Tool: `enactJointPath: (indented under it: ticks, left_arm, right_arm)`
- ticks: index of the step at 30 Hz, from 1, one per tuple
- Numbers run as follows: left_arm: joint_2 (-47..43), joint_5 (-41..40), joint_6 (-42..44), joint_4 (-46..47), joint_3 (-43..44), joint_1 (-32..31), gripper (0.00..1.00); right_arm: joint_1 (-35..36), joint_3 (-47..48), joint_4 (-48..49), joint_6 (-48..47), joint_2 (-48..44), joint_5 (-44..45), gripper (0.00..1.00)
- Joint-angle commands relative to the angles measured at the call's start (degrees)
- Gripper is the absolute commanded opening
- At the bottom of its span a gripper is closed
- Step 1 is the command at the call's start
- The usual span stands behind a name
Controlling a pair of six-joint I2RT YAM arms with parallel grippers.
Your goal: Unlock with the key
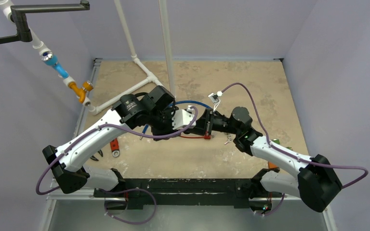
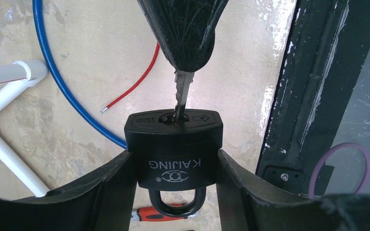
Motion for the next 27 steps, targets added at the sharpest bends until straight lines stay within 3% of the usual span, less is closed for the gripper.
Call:
enactJointPath:
  ticks: [1,15,27]
  left_arm:
    - [-1.7,2.4,1.4,8.2,0.1,-0.7,0.0]
    - [-2.0,-2.1,3.9,10.3,-2.0,-1.0,0.0]
    - [-1.6,5.2,1.7,7.4,4.3,-1.0,0.0]
  right_arm:
    - [0.6,4.5,-2.0,-2.8,-0.4,0.4,0.0]
    - [0.6,8.2,-10.1,-5.4,-1.2,2.2,0.0]
    - [0.6,3.2,0.6,-2.0,0.0,1.6,0.0]
